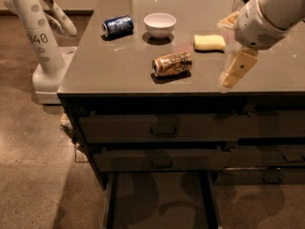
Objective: Place orange can into bottom drawer
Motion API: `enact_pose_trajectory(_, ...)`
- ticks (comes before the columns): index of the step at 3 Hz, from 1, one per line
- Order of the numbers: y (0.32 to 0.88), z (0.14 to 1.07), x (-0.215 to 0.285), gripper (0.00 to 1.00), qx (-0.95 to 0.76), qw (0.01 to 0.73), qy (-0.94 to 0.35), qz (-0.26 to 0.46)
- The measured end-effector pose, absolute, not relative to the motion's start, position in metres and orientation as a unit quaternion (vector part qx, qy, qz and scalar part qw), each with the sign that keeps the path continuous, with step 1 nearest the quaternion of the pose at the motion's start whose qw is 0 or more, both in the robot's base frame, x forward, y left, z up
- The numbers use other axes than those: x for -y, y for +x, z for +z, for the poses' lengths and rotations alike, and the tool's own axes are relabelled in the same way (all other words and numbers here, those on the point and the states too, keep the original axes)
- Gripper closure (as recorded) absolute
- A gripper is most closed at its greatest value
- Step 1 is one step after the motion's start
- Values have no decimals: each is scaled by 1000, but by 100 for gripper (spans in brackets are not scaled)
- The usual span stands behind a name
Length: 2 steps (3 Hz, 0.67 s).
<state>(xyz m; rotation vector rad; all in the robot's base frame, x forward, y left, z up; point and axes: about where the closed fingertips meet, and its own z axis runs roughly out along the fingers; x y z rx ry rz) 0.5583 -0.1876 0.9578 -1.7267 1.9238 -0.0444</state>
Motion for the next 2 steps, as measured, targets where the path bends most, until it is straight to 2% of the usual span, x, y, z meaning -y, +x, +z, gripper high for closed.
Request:
enact_pose_trajectory(1,608,951,167,0,-676,310,-668,7)
enact_pose_trajectory(2,614,947,161,0,-670,311,-674,10)
